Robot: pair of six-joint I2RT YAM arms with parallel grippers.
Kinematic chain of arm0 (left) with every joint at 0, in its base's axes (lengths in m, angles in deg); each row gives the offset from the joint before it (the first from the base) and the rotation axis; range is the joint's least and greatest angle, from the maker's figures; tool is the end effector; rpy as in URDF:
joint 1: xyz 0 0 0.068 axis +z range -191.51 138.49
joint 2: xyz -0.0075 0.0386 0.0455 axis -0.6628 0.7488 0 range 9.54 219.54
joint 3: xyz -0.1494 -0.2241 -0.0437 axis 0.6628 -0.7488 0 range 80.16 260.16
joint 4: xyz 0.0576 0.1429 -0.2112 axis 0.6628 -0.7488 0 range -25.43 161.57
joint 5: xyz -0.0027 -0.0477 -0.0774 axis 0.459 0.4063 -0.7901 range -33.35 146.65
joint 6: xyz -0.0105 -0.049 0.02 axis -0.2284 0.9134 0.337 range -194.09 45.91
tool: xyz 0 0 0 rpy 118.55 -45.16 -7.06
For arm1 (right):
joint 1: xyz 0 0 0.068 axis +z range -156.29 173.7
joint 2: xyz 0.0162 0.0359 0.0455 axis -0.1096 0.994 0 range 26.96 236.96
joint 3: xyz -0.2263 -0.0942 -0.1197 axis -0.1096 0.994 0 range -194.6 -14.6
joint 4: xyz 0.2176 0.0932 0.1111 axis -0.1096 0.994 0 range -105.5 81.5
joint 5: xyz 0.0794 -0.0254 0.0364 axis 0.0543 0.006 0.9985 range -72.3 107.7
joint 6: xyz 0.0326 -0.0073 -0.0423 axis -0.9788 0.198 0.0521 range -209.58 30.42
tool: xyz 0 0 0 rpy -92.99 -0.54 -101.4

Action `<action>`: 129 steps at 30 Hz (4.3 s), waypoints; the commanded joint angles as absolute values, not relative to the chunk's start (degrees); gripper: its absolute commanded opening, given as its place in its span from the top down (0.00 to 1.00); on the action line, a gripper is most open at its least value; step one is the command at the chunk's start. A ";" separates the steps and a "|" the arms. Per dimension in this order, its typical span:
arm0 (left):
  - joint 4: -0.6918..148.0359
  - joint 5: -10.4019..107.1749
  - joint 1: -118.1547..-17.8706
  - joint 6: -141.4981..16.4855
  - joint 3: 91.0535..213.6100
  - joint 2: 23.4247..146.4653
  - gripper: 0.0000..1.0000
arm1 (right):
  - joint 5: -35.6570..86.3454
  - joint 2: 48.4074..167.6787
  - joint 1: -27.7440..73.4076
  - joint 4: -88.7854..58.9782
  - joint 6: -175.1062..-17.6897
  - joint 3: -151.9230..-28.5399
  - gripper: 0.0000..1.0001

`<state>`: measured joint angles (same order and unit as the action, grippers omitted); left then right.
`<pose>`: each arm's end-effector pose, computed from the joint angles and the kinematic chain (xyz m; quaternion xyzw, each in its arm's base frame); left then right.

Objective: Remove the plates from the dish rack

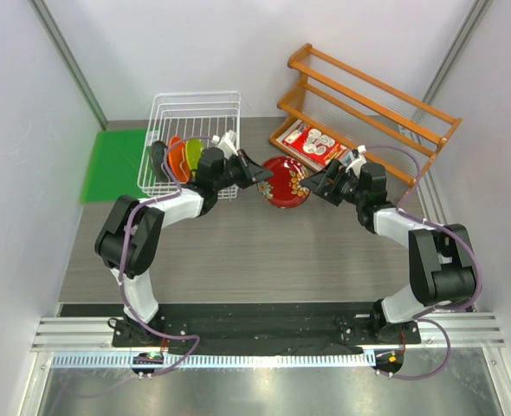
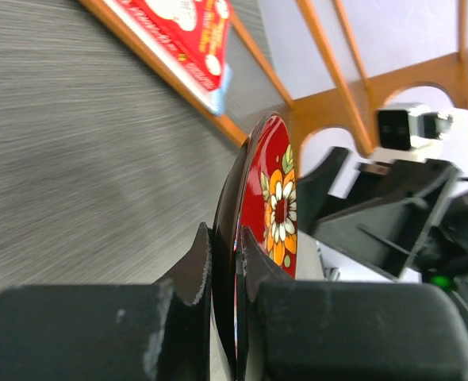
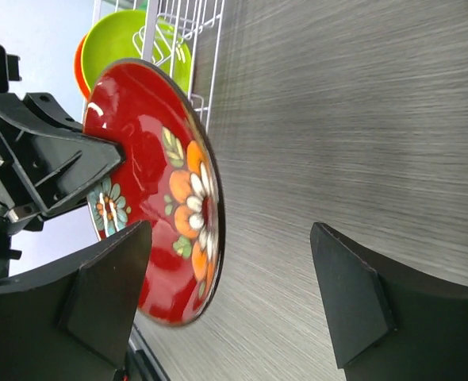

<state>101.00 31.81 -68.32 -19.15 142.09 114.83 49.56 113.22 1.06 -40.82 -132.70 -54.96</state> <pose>0.3611 -0.1992 0.2180 -0.0584 0.7784 -0.5218 0.3442 0.3091 0.0587 0.2061 0.0940 0.8002 0.4375 0.3992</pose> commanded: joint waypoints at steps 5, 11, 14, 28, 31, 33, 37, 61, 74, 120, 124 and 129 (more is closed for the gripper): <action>112.35 28.79 -70.16 -14.94 143.18 115.80 1.00 | 54.79 117.75 2.40 -53.81 -137.83 -54.77 0.39; 110.68 29.22 -70.08 -17.04 141.86 114.57 1.00 | 51.82 116.00 2.32 -49.53 -133.90 -54.85 0.99; 108.66 28.96 -69.99 -18.71 141.51 113.87 0.90 | 47.95 112.23 2.06 -44.17 -131.52 -54.41 0.99; 78.44 48.52 -69.02 -46.56 144.14 99.64 0.00 | 41.33 103.95 -1.20 -20.69 -122.46 -53.53 0.99; 69.57 53.73 -69.02 -49.81 147.48 98.49 0.00 | 43.53 106.50 -1.20 -20.77 -121.49 -53.01 0.99; 63.85 59.44 -69.02 -50.27 149.67 97.61 0.01 | 43.72 107.90 -1.20 -20.86 -120.96 -52.65 0.99; 60.15 66.22 -69.02 -50.44 150.12 95.15 0.01 | 46.08 111.23 -1.20 -21.30 -119.73 -52.92 0.99; 56.45 81.96 -65.25 -49.29 146.17 88.02 0.00 | 22.45 116.26 4.95 -2.49 -117.45 -58.72 0.54; 65.14 83.63 -59.01 -53.17 149.95 100.93 0.02 | 10.67 106.86 5.13 3.48 -113.75 -61.88 0.44; 69.90 81.26 -58.30 -52.38 160.23 114.39 0.20 | 11.99 106.69 5.48 3.48 -113.40 -63.20 0.43; 71.04 83.54 -58.30 -52.99 160.93 116.32 0.23 | 11.46 104.93 5.48 4.80 -113.40 -63.73 0.43; 70.52 85.73 -58.39 -53.43 162.34 118.87 0.61 | 9.71 101.59 5.57 7.26 -112.96 -64.69 0.43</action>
